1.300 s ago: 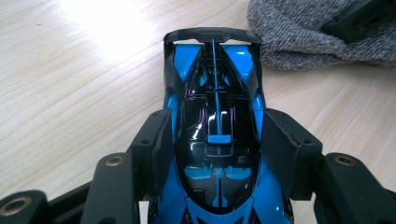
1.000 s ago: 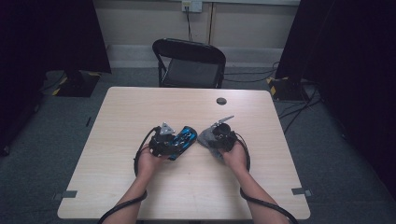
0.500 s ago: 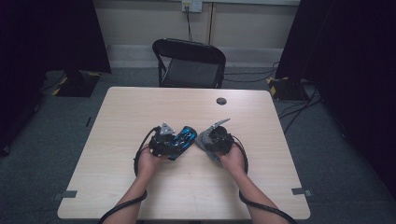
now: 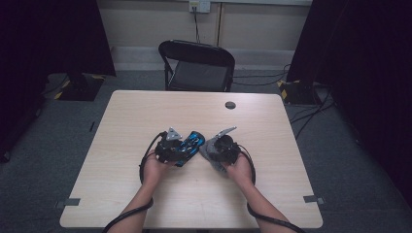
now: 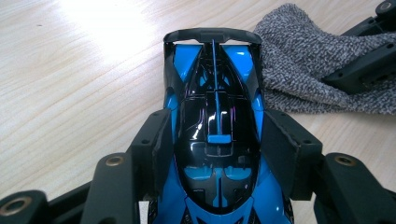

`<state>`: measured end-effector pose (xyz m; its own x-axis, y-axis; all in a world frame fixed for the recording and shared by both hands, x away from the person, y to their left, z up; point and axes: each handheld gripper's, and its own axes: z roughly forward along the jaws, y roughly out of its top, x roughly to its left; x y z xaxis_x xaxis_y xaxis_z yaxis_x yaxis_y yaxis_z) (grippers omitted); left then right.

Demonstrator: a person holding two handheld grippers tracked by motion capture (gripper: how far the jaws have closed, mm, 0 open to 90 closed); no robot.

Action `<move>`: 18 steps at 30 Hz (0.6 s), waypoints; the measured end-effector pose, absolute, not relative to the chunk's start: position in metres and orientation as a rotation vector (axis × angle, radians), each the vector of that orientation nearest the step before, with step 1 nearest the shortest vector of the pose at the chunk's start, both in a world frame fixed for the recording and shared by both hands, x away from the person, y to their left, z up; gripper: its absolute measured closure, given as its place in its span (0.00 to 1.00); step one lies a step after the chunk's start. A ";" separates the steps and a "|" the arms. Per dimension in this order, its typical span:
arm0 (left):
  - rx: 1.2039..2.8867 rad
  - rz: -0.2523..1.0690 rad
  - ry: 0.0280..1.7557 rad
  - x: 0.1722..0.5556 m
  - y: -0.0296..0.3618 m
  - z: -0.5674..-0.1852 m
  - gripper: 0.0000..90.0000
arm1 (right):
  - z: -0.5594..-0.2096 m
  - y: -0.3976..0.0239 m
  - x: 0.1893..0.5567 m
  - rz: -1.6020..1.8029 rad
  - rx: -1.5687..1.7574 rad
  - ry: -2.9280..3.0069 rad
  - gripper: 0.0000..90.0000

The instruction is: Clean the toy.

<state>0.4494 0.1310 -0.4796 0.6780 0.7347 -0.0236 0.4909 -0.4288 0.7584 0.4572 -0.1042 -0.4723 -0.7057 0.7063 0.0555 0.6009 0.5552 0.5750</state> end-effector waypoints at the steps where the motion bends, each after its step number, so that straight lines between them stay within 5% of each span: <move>1: 2.117 0.405 0.938 0.450 0.131 -0.479 0.49 | -0.472 -0.104 0.457 0.861 1.106 2.608 0.82; 18: 2.105 0.392 0.944 0.449 0.131 -0.480 0.49 | -0.472 -0.089 0.440 0.876 1.006 2.669 0.82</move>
<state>0.4491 0.1306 -0.4802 0.6765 0.7357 -0.0341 0.4949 -0.4199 0.7607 0.4399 -0.0888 -0.4725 -0.7617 0.6455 0.0562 0.5531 0.6027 0.5752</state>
